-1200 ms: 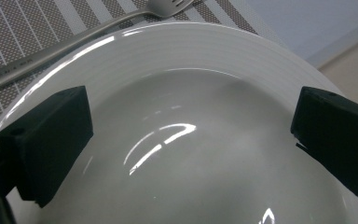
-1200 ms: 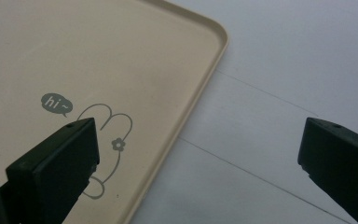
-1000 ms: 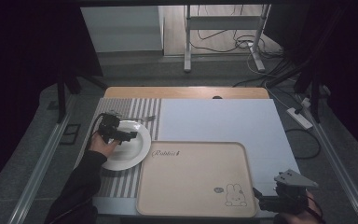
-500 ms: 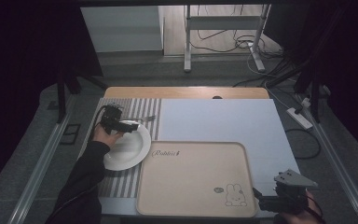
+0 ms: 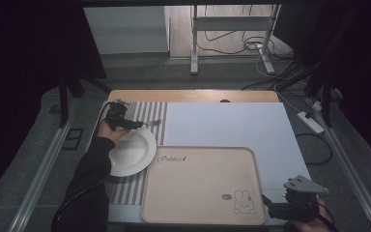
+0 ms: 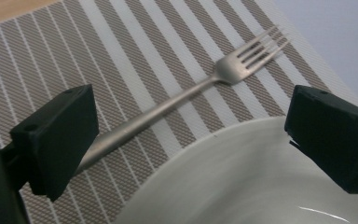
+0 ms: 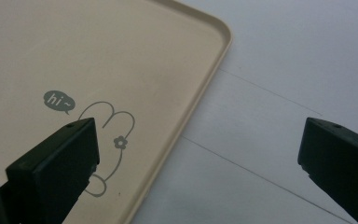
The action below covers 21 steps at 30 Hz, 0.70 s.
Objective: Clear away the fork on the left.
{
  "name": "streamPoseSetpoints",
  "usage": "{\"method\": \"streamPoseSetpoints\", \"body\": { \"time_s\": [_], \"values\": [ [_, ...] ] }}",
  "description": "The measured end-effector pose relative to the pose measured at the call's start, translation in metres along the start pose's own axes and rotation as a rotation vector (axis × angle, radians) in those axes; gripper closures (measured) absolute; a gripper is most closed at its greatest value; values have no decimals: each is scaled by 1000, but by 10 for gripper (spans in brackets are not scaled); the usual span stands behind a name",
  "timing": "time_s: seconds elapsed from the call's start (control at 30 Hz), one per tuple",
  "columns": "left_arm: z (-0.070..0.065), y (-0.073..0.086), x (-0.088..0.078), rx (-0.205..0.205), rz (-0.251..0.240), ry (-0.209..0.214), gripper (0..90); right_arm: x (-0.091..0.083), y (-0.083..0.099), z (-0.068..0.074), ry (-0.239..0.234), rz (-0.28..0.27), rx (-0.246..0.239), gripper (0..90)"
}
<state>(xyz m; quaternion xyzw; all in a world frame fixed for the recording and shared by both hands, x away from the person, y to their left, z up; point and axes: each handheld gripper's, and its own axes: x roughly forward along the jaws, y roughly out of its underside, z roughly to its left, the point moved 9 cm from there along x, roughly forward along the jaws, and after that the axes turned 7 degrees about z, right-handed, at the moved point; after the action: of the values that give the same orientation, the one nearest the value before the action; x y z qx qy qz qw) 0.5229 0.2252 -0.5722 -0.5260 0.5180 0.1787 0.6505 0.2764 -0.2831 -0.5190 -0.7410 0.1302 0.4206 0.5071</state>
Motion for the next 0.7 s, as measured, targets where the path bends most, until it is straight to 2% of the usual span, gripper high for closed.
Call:
{"method": "streamPoseSetpoints", "body": {
  "time_s": [0.23,0.33,0.4,0.43,0.5,0.53,0.57,0.7],
  "values": [
    [18,-3,-2,-8,13,-25,219,0,0,0,-2,3,-1,0],
    [26,-2,-2,-24,22,-21,393,0,0,0,-2,4,-3,0],
    [33,0,-1,-47,40,-6,580,1,0,0,-2,3,-2,0],
    [36,0,0,-63,45,-2,624,1,0,0,-2,3,-2,0],
    [40,2,3,-73,62,8,796,1,0,0,-3,3,-3,0],
    [40,2,3,-73,62,8,834,1,0,0,-3,3,-3,0],
    [44,3,6,-69,90,-17,890,1,0,0,-3,3,-3,0],
    [51,4,14,-69,127,-32,891,1,0,1,-4,2,-3,0]
  ]
}}
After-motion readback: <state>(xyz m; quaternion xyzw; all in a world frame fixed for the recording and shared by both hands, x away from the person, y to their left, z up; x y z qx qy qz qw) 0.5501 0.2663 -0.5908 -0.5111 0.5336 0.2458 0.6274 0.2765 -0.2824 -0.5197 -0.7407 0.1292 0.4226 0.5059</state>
